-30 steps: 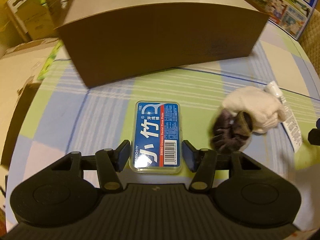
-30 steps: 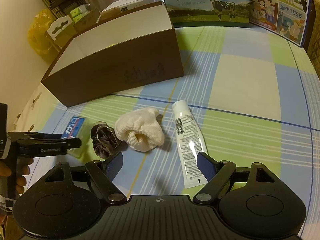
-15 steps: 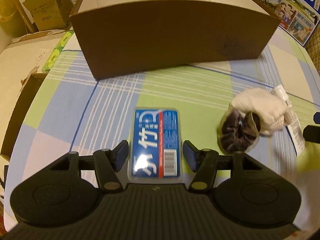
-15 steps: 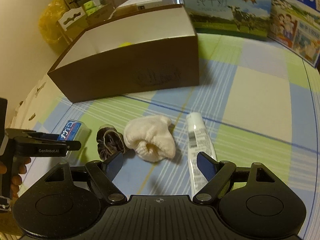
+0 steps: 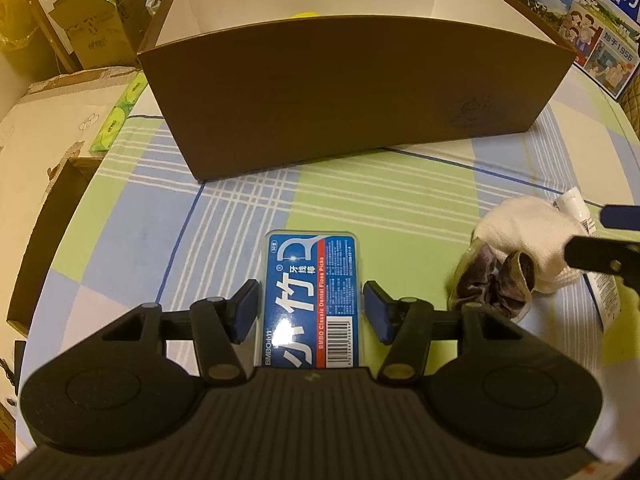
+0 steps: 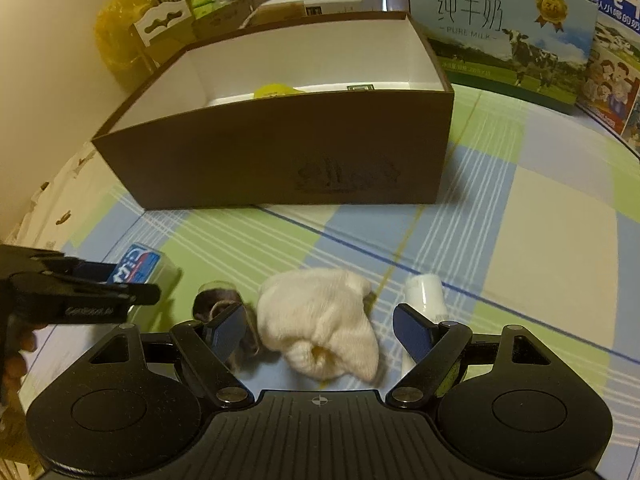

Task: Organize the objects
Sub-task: 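Lower the left tool onto the blue floss box and close it, then close the right tool on the white cloth beside the scrunchie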

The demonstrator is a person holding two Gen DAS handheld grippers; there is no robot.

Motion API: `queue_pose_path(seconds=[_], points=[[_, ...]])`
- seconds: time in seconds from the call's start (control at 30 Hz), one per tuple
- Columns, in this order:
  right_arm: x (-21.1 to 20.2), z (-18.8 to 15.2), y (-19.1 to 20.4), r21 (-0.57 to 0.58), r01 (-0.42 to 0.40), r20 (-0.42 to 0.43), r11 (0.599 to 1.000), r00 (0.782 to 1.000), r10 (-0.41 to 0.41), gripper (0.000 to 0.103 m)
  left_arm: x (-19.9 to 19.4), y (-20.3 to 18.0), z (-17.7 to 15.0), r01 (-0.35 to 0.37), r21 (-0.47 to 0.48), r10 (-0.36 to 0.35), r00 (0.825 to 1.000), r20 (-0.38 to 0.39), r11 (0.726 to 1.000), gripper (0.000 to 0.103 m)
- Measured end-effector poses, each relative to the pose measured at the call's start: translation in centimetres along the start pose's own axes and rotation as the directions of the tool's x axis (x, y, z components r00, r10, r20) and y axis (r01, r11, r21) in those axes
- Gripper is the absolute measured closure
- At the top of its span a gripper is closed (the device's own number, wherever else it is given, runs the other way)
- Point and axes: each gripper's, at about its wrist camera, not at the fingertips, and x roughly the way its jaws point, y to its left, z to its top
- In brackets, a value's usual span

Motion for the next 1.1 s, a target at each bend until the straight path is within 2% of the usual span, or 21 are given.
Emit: queue_pose_path(seconds=[0.2,0.3,0.57,0.83,1.1], points=[[2.4,0.1,-0.1,0.017,-0.003,-0.048,1.0,0.999,0.004,0.025,0.0,0.0,0.0,0.001,-0.003,-0.001,1.0,0.001,1.0,0.05],[3.3,-0.3,0.0,0.013,0.006,-0.08,1.0,0.997,-0.005,0.037,0.0,0.0,0.0,0.001,-0.007,-0.001,1.0,0.001,1.0,0.05],[2.6,-1.1,-1.0,0.037,-0.027,-0.064,0.999,0.998,0.029,0.052,0.0,0.0,-0.1,0.003,-0.008,-0.003,1.0,0.001,1.0,0.051],[1.3,-2.1,-1.3,0.106,-0.077,-0.098,0.991,0.991,0.087,0.05,0.0,-0.1,-0.4,0.013,-0.006,-0.013,1.0,-0.001,1.0,0.05],[-0.4,-2.6,-2.4,0.167,-0.106,-0.08,0.98,0.99,0.12,0.045,-0.1,-0.1,-0.6,0.015,-0.006,-0.015,1.0,-0.002,1.0,0.05]])
